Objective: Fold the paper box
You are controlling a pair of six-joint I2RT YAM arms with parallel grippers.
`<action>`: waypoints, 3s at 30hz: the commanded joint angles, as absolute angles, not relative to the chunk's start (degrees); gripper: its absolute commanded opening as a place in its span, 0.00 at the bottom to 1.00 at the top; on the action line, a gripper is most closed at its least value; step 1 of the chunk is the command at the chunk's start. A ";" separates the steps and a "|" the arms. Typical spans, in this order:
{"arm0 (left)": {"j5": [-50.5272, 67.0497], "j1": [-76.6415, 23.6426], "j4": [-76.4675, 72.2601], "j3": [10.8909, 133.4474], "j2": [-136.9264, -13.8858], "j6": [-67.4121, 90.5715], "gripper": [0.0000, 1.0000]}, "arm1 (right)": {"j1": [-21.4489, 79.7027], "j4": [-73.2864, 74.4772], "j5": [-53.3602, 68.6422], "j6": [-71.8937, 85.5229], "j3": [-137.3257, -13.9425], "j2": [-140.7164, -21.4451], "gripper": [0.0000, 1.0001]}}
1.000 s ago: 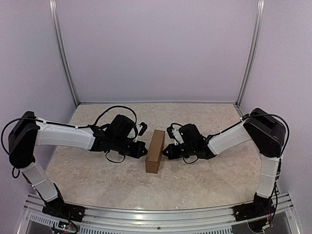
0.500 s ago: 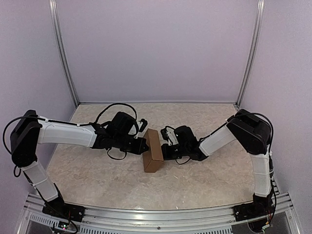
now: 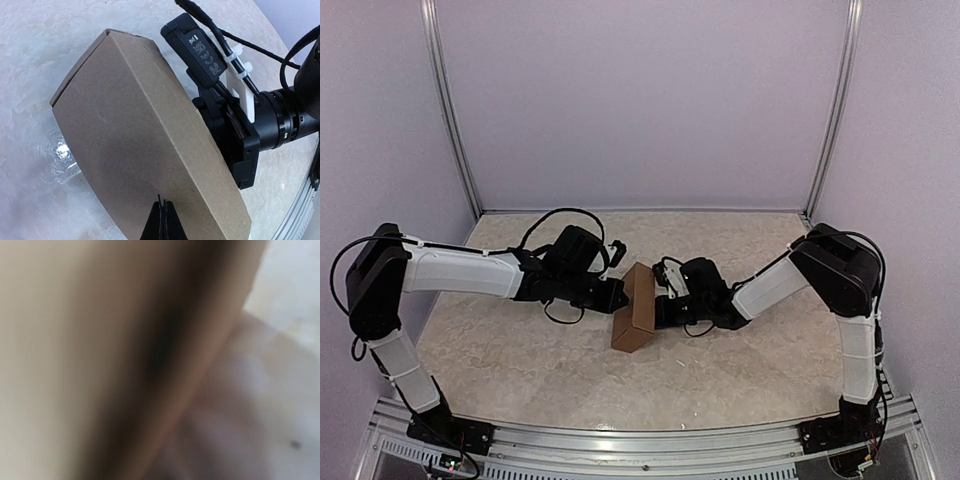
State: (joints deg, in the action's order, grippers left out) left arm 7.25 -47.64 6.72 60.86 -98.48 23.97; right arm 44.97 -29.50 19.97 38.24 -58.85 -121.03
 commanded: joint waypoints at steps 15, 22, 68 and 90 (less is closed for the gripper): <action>5.94 -47.19 9.91 66.21 -100.81 21.23 0.00 | 42.39 -8.35 2.30 24.20 -51.80 -106.19 0.00; 2.41 -44.39 12.32 66.09 -96.37 19.70 0.06 | 42.36 -2.93 -3.57 21.21 -51.08 -97.65 0.11; -33.27 -34.54 44.11 83.99 -69.50 6.18 0.99 | 45.82 28.99 -49.61 5.62 -70.82 -74.31 1.00; -24.64 -34.45 26.61 61.51 -58.91 -0.81 0.99 | 45.97 7.54 -53.75 -16.60 -54.43 -56.29 1.00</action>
State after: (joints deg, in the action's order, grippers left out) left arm -25.45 -34.81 28.56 61.65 -57.69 -0.25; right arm 45.67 9.34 -54.50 -15.03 -55.09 -55.29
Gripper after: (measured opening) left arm 0.988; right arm 0.996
